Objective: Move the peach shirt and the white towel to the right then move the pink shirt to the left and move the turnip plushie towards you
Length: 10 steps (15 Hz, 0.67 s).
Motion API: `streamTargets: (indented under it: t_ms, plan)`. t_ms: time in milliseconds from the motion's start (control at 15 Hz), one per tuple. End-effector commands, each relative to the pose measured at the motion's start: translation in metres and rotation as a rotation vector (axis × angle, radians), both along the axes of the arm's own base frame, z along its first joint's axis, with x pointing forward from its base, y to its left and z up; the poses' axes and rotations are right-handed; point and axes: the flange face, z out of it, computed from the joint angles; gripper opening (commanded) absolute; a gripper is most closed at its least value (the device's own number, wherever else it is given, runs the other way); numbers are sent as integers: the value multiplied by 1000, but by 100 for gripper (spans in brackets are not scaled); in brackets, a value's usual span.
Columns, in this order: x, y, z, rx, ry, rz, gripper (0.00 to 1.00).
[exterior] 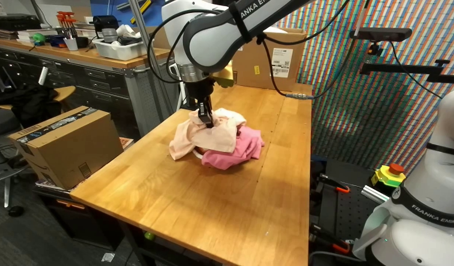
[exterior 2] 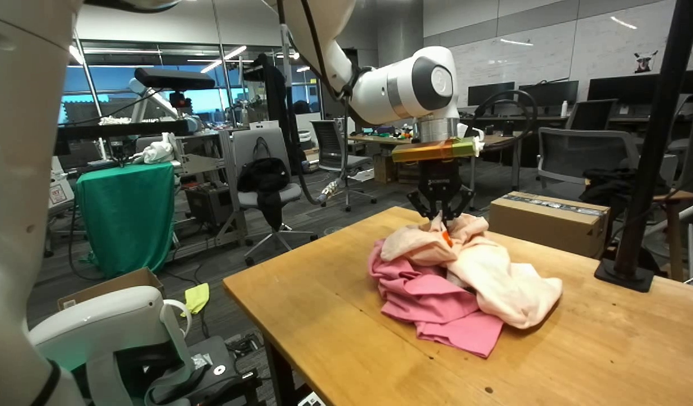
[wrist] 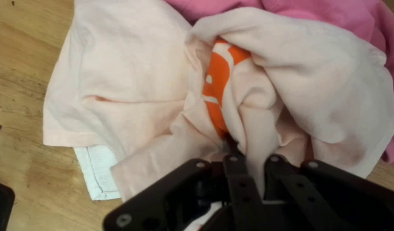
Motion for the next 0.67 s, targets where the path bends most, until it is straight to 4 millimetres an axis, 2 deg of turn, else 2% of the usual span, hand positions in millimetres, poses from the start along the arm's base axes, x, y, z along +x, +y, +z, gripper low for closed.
streamTargets:
  t_ms: [0,267,600]
  plan:
    - [5,-6,13,-34,10,-19,9]
    - [9,-12,50,-47,-52,-33,9]
    - [8,-18,108,-67,-120,-64,9]
